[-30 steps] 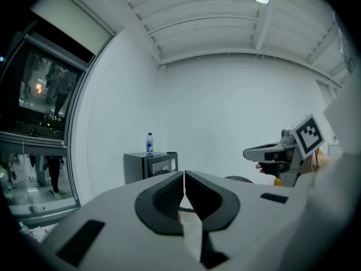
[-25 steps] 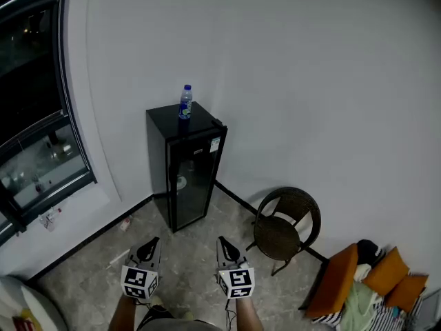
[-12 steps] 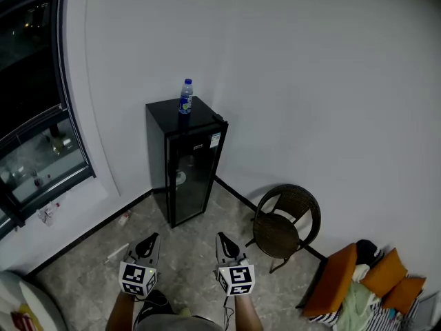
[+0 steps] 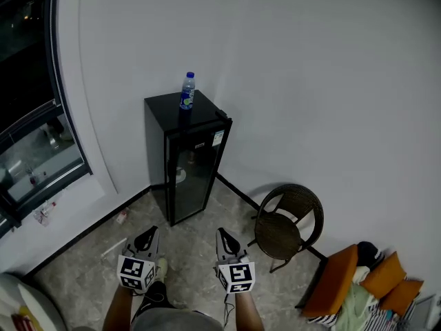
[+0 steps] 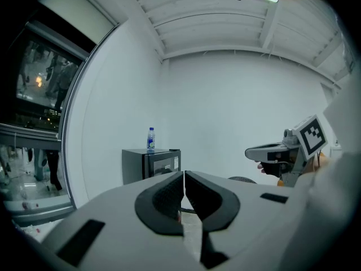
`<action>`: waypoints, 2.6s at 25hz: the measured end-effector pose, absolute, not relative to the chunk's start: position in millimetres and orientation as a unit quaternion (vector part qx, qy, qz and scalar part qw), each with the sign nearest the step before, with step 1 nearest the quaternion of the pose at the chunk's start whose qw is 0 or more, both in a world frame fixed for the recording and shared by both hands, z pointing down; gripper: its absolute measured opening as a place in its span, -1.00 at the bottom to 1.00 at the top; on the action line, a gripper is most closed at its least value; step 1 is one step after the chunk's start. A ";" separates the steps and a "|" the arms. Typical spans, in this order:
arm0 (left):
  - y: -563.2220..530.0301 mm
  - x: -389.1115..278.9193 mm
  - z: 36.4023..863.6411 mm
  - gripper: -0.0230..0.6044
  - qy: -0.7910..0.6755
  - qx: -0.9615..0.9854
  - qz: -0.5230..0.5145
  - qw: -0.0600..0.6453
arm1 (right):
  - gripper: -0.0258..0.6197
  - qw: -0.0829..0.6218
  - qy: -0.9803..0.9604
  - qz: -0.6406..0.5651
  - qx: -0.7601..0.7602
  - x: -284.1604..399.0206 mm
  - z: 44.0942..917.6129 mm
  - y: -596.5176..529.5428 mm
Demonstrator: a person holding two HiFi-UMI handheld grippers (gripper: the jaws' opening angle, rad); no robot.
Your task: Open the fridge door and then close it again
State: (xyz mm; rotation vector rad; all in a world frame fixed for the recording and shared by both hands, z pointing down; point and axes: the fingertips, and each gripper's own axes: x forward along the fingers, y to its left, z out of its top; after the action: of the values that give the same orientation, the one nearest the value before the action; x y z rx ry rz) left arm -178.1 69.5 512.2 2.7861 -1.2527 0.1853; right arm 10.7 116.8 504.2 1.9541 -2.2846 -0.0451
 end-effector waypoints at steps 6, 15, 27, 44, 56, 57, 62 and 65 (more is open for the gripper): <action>-5.9 -171.6 508.8 -0.89 -0.392 0.917 0.060 0.041 | -0.84 0.072 -0.745 -0.011 0.663 14.2 502.8 54.3; -109.6 -158.9 505.6 -0.89 -0.354 0.931 0.069 0.048 | -0.84 0.067 -0.722 0.004 0.688 14.7 498.9 -34.6; -213.8 -135.9 521.7 -0.89 -0.307 0.947 0.079 0.051 | -0.84 0.080 -0.683 0.015 0.725 23.9 510.6 -102.3; -284.4 -91.5 549.8 -0.01 -0.272 0.953 0.099 0.093 | -0.84 0.082 -0.646 0.043 0.758 50.0 528.4 -132.9; -324.9 -73.9 570.0 0.04 -0.278 0.947 0.120 0.105 | -0.84 0.093 -0.622 0.062 0.775 79.4 540.3 -139.6; -326.5 -72.2 571.8 0.04 -0.277 0.947 0.121 0.106 | -0.84 0.093 -0.620 0.062 0.777 82.0 541.1 -140.7; -334.9 -66.3 579.7 0.04 -0.278 0.946 0.128 0.109 | -0.84 0.093 -0.619 0.063 0.778 89.5 544.3 -149.8; -341.2 -65.6 580.4 0.04 -0.280 0.945 0.130 0.110 | -0.84 0.094 -0.621 0.064 0.775 89.0 544.5 -157.2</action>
State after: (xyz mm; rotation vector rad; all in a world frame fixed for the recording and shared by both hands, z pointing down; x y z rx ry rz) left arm -65.6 -341.2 580.4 2.7769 -0.8221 0.3826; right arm 89.0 -157.2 544.5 2.2997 -1.8416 0.1901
